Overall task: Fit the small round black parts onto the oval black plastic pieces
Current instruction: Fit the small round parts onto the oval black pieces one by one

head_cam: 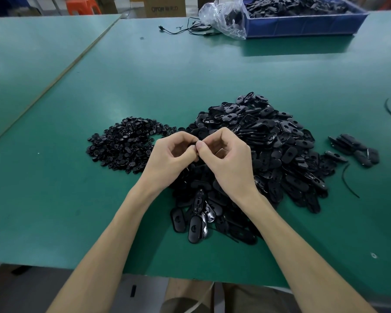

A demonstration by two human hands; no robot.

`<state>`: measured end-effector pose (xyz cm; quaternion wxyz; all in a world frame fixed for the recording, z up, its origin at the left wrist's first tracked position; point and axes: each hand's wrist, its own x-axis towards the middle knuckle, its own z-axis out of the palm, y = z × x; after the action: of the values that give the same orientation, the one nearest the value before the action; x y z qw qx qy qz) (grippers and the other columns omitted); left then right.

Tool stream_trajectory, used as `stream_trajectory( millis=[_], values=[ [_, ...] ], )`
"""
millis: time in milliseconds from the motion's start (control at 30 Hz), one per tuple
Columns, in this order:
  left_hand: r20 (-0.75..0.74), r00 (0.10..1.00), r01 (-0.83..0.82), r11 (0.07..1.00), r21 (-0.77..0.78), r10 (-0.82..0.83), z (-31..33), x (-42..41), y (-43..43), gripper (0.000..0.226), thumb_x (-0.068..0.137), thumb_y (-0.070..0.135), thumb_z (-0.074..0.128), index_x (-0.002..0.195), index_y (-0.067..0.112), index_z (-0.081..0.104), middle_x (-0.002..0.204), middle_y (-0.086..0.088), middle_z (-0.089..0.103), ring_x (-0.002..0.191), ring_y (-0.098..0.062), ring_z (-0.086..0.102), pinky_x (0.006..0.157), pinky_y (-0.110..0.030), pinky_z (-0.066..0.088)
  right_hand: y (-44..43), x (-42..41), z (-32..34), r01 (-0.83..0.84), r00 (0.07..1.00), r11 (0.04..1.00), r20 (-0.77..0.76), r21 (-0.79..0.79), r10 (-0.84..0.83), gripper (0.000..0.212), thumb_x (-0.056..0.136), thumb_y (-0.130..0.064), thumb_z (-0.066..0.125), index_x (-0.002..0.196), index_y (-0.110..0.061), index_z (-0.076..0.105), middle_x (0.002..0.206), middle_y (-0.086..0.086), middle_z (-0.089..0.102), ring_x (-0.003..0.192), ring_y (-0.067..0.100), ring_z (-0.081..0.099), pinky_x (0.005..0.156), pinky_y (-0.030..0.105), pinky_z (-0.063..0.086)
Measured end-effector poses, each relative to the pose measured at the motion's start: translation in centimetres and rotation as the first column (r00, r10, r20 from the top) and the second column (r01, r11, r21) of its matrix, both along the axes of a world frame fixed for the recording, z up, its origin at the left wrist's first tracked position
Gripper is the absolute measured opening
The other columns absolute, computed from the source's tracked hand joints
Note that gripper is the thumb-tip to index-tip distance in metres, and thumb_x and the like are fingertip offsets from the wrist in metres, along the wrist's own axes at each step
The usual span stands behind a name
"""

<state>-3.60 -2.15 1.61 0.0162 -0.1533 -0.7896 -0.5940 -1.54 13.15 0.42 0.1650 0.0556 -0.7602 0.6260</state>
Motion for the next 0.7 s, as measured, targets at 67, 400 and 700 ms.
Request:
stream_trajectory(
  millis=[67,400,700],
  values=[
    [-0.004,1.000,-0.009,1.000,-0.002,0.009,0.06,0.05,0.09,0.012,0.093,0.002,0.061,0.088,0.009,0.070,0.066,0.012,0.064,0.061,-0.004,0.054,0.061,-0.017,0.046,0.00,0.06,0.00,-0.001,1.000,1.000,0.006,0.003,0.001,0.013,0.091,-0.017,0.077,0.082,-0.018,0.068,0.078,-0.007,0.072,0.067,0.007,0.064,0.065,0.017,0.050],
    [-0.026,1.000,-0.004,1.000,0.021,0.005,-0.12,-0.14,0.18,0.011,0.098,-0.004,0.061,0.097,0.000,0.071,0.069,0.008,0.067,0.063,-0.007,0.060,0.064,-0.020,0.050,0.11,0.14,0.24,0.007,1.000,0.999,-0.024,-0.034,-0.008,0.014,0.093,-0.015,0.074,0.083,-0.021,0.067,0.076,-0.013,0.073,0.066,0.003,0.067,0.066,0.015,0.051],
    [0.021,0.998,0.049,0.993,0.110,-0.051,-0.21,-0.24,-0.08,0.013,0.099,0.002,0.064,0.108,-0.004,0.072,0.073,0.004,0.070,0.067,-0.012,0.063,0.065,-0.024,0.053,0.22,0.10,0.22,0.015,0.999,0.995,-0.031,-0.100,-0.018,0.015,0.094,-0.016,0.073,0.082,-0.023,0.066,0.074,-0.014,0.074,0.064,-0.001,0.068,0.065,0.011,0.051]
  ],
)
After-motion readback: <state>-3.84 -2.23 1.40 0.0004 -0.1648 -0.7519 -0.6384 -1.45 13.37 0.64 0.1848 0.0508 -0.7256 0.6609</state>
